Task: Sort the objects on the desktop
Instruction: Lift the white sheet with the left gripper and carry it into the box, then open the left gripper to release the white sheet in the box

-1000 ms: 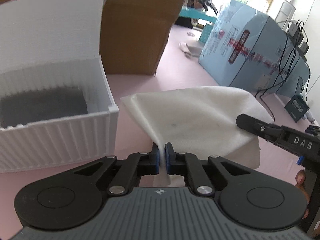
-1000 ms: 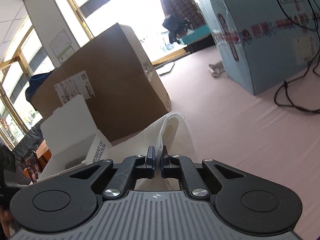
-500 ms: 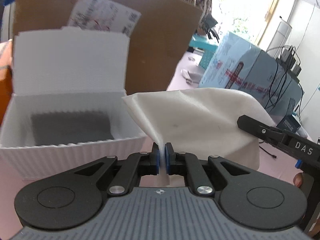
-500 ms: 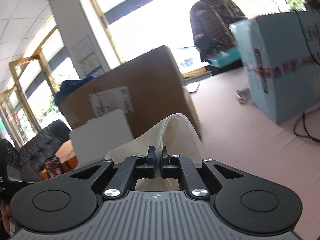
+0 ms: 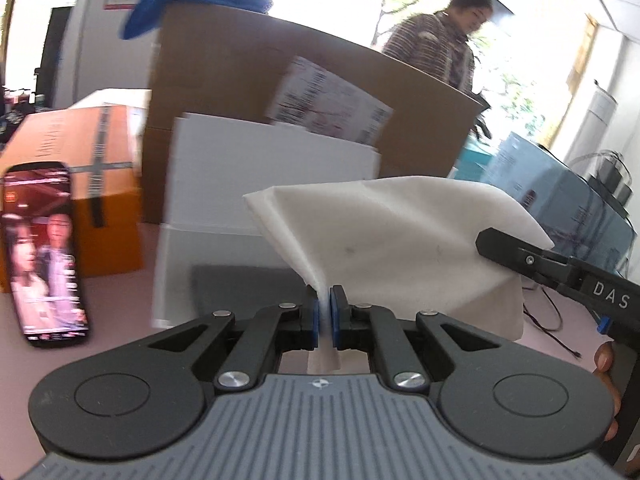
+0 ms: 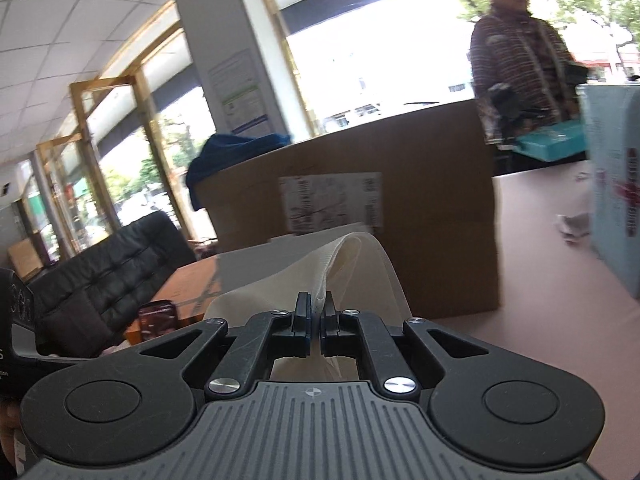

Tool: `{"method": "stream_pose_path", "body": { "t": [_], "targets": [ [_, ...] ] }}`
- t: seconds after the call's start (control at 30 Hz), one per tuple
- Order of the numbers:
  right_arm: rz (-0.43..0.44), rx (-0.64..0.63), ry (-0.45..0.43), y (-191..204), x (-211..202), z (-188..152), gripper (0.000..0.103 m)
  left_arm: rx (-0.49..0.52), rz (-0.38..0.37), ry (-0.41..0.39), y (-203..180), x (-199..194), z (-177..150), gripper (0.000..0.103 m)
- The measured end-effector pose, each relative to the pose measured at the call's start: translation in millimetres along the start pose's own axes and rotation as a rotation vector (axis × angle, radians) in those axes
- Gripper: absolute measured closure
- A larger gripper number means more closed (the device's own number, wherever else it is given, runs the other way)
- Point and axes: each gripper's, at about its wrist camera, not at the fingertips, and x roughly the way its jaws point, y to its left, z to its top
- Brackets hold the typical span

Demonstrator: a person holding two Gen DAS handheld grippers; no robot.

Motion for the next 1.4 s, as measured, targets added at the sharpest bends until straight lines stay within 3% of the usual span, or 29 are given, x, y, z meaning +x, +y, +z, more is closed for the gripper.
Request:
{"method": "stream_pose_path", "body": {
  "t": [0.33,0.87,1.4],
  "targets": [
    [0.07,-0.013,0.029,30.8,50.6,-1.0,0.099,-0.032,0.085,-0.023,40.4,-3.0,5.9,0.098],
    [-0.077,0.036,0.171,-10.5,97.8,-19.7,0.099,-0.016,0.108,0.123,49.4,68.0,14.1,0.098],
    [-0.139,0.013,0.323,-16.1,121.2,-31.4,0.099,0.02,0.134,0.235,52.7,92.1,11.0,0.097]
  ]
}}
